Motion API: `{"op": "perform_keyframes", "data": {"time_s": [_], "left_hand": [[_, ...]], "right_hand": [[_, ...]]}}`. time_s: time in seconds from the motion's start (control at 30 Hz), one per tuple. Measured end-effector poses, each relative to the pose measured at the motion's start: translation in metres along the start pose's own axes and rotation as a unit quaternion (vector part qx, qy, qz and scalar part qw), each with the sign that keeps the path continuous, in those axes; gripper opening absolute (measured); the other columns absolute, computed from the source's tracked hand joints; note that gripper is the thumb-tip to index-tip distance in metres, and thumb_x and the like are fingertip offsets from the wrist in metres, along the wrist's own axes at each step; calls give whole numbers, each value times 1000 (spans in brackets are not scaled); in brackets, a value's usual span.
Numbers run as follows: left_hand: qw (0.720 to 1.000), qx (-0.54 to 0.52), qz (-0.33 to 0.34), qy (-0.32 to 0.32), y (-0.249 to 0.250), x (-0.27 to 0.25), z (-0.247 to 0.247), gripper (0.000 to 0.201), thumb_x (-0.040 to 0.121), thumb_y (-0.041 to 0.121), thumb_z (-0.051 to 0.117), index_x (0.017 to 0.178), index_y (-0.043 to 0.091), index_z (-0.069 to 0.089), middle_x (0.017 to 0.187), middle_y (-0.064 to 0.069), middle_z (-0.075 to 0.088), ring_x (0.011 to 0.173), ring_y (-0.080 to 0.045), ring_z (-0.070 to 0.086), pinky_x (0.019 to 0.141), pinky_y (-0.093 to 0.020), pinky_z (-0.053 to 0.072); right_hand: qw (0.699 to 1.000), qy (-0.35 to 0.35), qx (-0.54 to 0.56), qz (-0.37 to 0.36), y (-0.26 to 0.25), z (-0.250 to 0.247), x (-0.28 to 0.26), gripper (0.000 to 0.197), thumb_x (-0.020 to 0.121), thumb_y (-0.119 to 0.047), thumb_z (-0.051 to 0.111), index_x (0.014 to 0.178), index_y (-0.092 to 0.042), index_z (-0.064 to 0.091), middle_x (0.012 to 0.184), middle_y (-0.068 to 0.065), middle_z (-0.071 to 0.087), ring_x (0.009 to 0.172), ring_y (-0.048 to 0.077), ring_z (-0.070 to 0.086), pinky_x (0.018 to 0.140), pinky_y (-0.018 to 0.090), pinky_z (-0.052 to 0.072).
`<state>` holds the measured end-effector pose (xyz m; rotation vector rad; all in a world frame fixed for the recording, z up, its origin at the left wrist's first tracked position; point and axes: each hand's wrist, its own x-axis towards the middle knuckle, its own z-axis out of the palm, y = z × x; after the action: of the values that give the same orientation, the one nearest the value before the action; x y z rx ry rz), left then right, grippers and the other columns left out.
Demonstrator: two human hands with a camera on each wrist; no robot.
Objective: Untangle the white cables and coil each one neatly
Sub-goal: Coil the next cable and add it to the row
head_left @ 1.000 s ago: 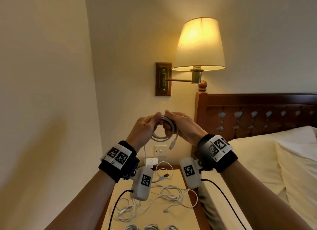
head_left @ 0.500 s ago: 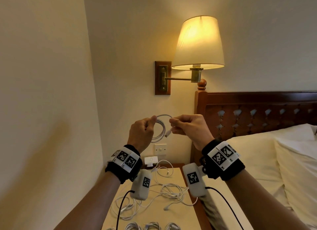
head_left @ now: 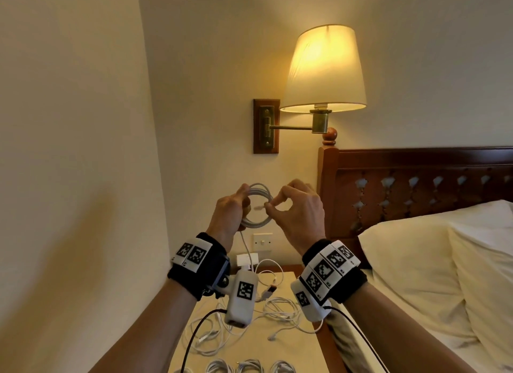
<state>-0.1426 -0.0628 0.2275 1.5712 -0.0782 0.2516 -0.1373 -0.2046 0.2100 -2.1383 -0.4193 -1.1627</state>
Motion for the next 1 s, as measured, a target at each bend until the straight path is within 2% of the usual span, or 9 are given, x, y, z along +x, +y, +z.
{"op": "perform_keyframes", "data": {"time_s": [0.1,0.2,0.33,0.5,0.63,0.77,0.87,0.93,1.0], "left_hand": [[1000,-21,1,-23,7,-4,1,38,98,46,44,72,19,52,59,4,43,63,-16,38,71,-37,33],[999,-19,7,-36,13,-8,3,42,98,47,43,66,21,48,57,5,40,62,-17,36,71,-37,32],[1000,-18,17,-13,17,-4,3,41,98,47,44,69,19,52,61,3,43,65,-16,39,71,-36,33],[997,-75,1,-2,18,2,-7,43,99,43,43,62,21,47,53,6,37,58,-15,33,69,-37,30],[994,-105,3,-1,16,1,-7,41,99,40,45,62,22,47,51,7,33,54,-12,29,63,-33,27],[995,-103,13,-4,6,-1,-5,42,99,40,46,61,23,47,53,6,31,54,-13,27,61,-33,26],[998,-58,31,-6,-1,-2,-5,44,98,43,45,59,24,48,54,6,34,56,-14,29,65,-34,29],[998,-38,33,-22,0,-1,-5,42,97,47,44,63,23,48,57,6,38,59,-15,33,70,-37,31],[999,-24,31,-33,2,-1,-3,41,98,51,42,72,20,52,63,4,44,64,-16,39,73,-37,35]], "right_hand": [[996,-3,89,5,5,6,4,26,78,-17,75,80,-20,49,98,-5,53,87,9,50,73,15,38],[966,-63,243,55,4,3,8,30,83,-7,70,90,-22,46,100,1,68,96,10,65,89,27,52],[927,-132,345,64,0,-5,9,19,92,-3,59,91,-17,46,87,11,70,84,23,71,84,39,57],[901,-246,351,75,5,-20,10,32,85,7,63,104,-12,46,103,12,69,97,21,69,90,35,56],[914,-212,328,108,6,-10,-4,31,83,9,66,99,-8,45,96,17,71,88,22,72,81,37,58],[892,-226,355,166,8,-3,-18,40,84,15,60,112,-7,42,91,16,71,84,26,72,79,40,59],[870,-272,367,184,11,-12,-8,46,83,2,62,124,-12,48,91,12,68,87,26,69,84,40,57],[846,-281,408,195,10,-15,-1,31,83,-18,61,112,-11,61,94,9,65,90,22,64,85,37,55],[819,-248,467,224,7,-14,6,27,95,-30,51,101,-8,65,93,8,63,92,22,60,85,36,50]]}}
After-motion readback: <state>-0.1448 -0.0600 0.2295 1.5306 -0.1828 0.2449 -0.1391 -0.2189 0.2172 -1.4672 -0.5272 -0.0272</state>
